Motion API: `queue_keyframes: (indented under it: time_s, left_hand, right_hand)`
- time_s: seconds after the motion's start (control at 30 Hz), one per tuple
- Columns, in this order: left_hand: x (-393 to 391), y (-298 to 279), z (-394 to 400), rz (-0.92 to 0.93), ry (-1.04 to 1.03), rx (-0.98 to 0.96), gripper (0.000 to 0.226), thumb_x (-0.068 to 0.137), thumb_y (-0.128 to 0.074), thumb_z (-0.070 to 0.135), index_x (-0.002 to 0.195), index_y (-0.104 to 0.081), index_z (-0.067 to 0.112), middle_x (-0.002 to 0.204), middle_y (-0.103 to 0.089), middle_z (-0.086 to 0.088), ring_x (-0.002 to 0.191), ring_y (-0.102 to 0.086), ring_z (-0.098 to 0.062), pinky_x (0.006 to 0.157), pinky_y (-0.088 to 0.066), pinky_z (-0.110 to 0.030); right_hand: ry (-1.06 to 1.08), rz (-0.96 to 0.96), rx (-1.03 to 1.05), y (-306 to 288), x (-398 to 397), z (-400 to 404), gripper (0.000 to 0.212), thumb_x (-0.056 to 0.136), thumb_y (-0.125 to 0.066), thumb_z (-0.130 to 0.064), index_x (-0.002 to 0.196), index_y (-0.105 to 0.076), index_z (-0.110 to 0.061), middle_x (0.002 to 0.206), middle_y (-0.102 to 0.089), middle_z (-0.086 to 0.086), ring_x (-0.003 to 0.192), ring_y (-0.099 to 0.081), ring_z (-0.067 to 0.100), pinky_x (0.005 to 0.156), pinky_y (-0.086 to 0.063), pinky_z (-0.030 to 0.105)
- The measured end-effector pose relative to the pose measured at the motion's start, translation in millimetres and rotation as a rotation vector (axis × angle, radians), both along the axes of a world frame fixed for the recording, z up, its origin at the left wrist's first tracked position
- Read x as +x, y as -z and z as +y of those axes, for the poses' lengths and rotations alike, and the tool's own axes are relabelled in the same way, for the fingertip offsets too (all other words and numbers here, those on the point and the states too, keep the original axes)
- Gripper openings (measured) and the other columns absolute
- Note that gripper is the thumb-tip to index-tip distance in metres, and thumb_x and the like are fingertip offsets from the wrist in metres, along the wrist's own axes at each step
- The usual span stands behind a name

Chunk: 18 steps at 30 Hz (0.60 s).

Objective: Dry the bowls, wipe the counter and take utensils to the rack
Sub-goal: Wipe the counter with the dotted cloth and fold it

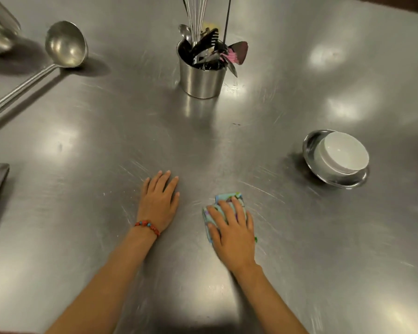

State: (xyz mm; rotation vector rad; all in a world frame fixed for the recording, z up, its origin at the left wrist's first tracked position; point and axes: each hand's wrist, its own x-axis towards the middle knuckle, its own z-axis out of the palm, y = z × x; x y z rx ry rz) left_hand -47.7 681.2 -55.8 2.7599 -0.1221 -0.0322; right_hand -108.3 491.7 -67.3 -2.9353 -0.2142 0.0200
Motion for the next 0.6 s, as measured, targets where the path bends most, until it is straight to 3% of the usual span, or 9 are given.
queue_keyframes:
  time_s: [0.13,0.2,0.27,0.33,0.43,0.6]
  left_hand:
    - [-38.6,-6.0,-6.7,-0.06,0.083,-0.022,0.044,0.084,-0.038,0.025,0.108,-0.065,0.0,0.115,-0.064,-0.023,0.109,-0.058,-0.042,0.091,-0.042,-0.06]
    - [-63.1,-5.7,-8.9,-0.063,0.116,-0.034,0.044,0.087,-0.036,0.026,0.107,-0.066,0.001,0.114,-0.064,-0.023,0.106,-0.059,-0.042,0.088,-0.043,-0.062]
    - [-86.2,-6.8,-9.2,-0.019,0.149,-0.043,0.056,0.096,-0.022,0.033,0.107,-0.066,0.001,0.115,-0.064,-0.022,0.107,-0.06,-0.041,0.088,-0.042,-0.062]
    - [-105.2,-9.0,-7.4,0.036,0.175,-0.036,0.069,0.097,-0.008,0.039,0.108,-0.066,0.002,0.115,-0.064,-0.022,0.106,-0.06,-0.04,0.087,-0.043,-0.061]
    - [-124.7,-12.9,-3.3,0.117,0.198,0.011,0.074,0.097,-0.004,0.04,0.107,-0.067,0.003,0.113,-0.065,-0.021,0.104,-0.062,-0.039,0.082,-0.047,-0.06]
    - [-135.7,-13.3,2.4,0.162,0.245,0.063,0.075,0.097,-0.003,0.038,0.105,-0.068,0.002,0.112,-0.066,-0.022,0.102,-0.062,-0.04,0.08,-0.048,-0.06]
  right_hand:
    - [-0.019,-0.011,0.098,-6.6,-37.5,2.9,0.04,0.093,-0.034,-0.042,0.126,-0.055,-0.033,0.137,-0.052,-0.003,0.134,-0.04,0.024,0.105,-0.034,0.046]
    - [0.093,0.031,0.394,-14.4,-41.7,0.7,0.039,0.095,-0.039,-0.038,0.131,-0.049,-0.029,0.143,-0.043,-0.002,0.136,-0.033,0.019,0.108,-0.029,0.036]
    - [0.384,0.044,0.649,-22.0,-38.9,-3.7,0.043,0.093,-0.05,-0.032,0.134,-0.045,-0.021,0.144,-0.038,0.006,0.133,-0.034,0.021,0.107,-0.029,0.03]
    - [0.628,0.116,0.595,-28.2,-31.0,-8.3,0.053,0.087,-0.06,-0.032,0.132,-0.043,-0.011,0.136,-0.043,0.014,0.125,-0.04,0.028,0.104,-0.035,0.036]
    - [0.743,0.276,0.517,-32.9,-22.1,-5.4,0.047,0.08,-0.067,-0.037,0.11,-0.055,-0.002,0.112,-0.061,0.017,0.105,-0.056,0.033,0.089,-0.048,0.043]
    - [0.831,0.38,0.742,-38.7,-30.1,-0.5,0.037,0.076,-0.071,-0.034,0.089,-0.066,0.0,0.093,-0.069,0.016,0.08,-0.064,0.027,0.068,-0.05,0.034]
